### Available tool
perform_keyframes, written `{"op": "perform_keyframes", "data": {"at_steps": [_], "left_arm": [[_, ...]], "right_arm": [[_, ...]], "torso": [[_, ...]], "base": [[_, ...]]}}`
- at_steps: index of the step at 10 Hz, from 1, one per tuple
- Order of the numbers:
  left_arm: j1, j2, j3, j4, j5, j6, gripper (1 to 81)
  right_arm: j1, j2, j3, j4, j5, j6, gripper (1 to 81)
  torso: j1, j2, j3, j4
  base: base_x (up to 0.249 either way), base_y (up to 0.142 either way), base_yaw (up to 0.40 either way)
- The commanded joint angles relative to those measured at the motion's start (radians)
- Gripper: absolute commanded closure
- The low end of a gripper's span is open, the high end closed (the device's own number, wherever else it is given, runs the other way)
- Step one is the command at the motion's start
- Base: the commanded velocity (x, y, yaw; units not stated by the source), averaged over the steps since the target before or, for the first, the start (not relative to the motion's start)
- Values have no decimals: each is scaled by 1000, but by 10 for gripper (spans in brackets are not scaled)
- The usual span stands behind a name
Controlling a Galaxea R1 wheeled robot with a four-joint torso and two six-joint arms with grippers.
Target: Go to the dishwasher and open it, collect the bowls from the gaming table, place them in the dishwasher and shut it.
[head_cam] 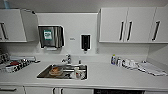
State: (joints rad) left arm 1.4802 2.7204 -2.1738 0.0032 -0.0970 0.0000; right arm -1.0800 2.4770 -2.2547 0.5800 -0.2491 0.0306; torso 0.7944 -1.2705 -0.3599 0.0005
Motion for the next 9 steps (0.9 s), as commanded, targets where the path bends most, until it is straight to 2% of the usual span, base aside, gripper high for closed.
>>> {"op": "perform_keyframes", "data": {"at_steps": [1,3,9], "left_arm": [[-68,-13,19,4,40,6,10],[-68,-11,19,4,40,6,10],[-70,-10,17,4,40,6,10]], "right_arm": [[77,-31,-18,-32,-124,-44,10],[74,-33,-18,-32,-124,-48,10],[71,-34,-17,-32,-125,-58,10]], "torso": [[0,0,0,0],[0,0,0,0],[0,0,0,0]], "base": [[0,0,0],[0,0,0],[-70,0,0]]}}
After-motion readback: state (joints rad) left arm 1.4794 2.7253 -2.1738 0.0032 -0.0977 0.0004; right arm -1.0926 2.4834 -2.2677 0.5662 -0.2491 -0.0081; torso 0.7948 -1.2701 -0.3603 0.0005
